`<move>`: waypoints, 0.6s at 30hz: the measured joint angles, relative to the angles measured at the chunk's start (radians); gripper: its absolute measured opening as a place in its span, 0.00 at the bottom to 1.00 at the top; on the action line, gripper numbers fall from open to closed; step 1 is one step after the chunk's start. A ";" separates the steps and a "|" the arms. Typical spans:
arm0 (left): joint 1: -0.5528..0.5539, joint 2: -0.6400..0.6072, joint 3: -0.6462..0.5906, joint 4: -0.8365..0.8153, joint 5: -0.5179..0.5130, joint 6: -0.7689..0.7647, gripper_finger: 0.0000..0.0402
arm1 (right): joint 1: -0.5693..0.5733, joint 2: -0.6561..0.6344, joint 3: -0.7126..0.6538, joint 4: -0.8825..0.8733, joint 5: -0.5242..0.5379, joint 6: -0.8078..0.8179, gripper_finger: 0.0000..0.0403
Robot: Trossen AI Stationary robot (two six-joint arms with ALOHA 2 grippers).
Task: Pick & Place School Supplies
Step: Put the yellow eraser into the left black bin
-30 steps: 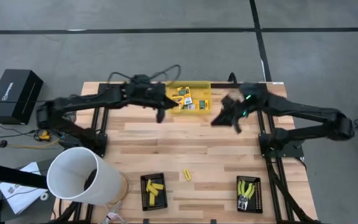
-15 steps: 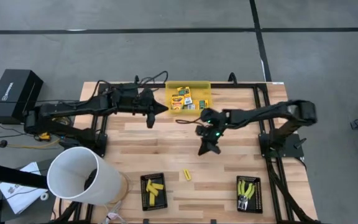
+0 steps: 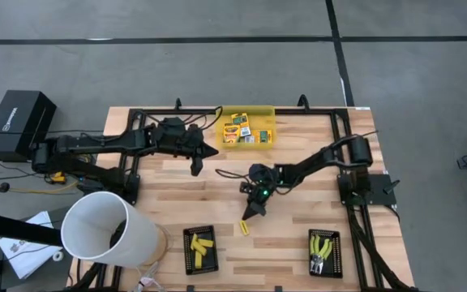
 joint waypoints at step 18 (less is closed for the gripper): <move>0.033 0.000 0.001 0.028 0.094 0.028 0.00 | 0.080 0.037 0.008 -0.008 0.218 0.118 0.00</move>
